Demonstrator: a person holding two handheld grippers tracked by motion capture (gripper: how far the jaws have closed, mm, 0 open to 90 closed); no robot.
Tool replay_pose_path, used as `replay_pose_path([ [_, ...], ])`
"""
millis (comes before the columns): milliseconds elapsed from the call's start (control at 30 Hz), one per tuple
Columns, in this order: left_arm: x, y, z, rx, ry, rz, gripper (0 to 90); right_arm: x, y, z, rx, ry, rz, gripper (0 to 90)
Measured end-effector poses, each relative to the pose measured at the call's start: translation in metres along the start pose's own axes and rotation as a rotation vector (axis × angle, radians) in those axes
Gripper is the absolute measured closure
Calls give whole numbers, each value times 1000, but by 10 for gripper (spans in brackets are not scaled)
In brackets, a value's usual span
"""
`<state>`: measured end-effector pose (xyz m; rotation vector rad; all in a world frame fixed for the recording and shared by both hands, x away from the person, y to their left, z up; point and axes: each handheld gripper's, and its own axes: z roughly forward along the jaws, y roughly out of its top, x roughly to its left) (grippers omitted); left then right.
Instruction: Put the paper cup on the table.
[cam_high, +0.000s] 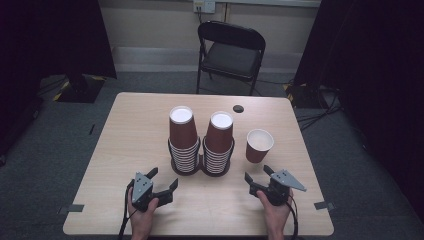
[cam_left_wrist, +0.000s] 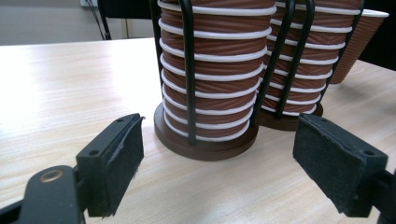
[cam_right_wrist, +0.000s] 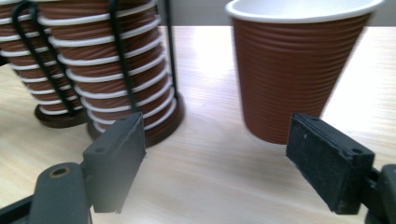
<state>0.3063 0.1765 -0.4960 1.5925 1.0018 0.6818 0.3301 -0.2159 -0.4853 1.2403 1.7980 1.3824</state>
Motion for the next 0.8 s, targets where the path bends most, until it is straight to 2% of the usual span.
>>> replay_pose_path([
  [200, 1, 0, -1, -11, -6, -7, 161, 24, -3, 0, -26, 7, -31, 212],
  [333, 0, -1, -2, -15, -4, 6, 161, 35, -6, 2, -38, 14, -43, 192],
  [467, 0, -1, -3, -25, -6, 2, 161, 42, -11, 4, -33, 39, -54, 179],
  [533, 0, -2, -3, -32, -2, -11, 161, 44, -13, 4, -48, 44, -52, 165],
  [667, 0, -1, -3, -25, -5, 6, 161, 49, -15, 2, -74, 34, -71, 138],
  [733, -1, -1, -3, -27, -4, 8, 161, 48, -15, 2, -71, 40, -71, 134],
  [800, -1, -2, -3, -32, 2, 4, 161, 44, -14, 4, -46, 87, -40, 134],
])
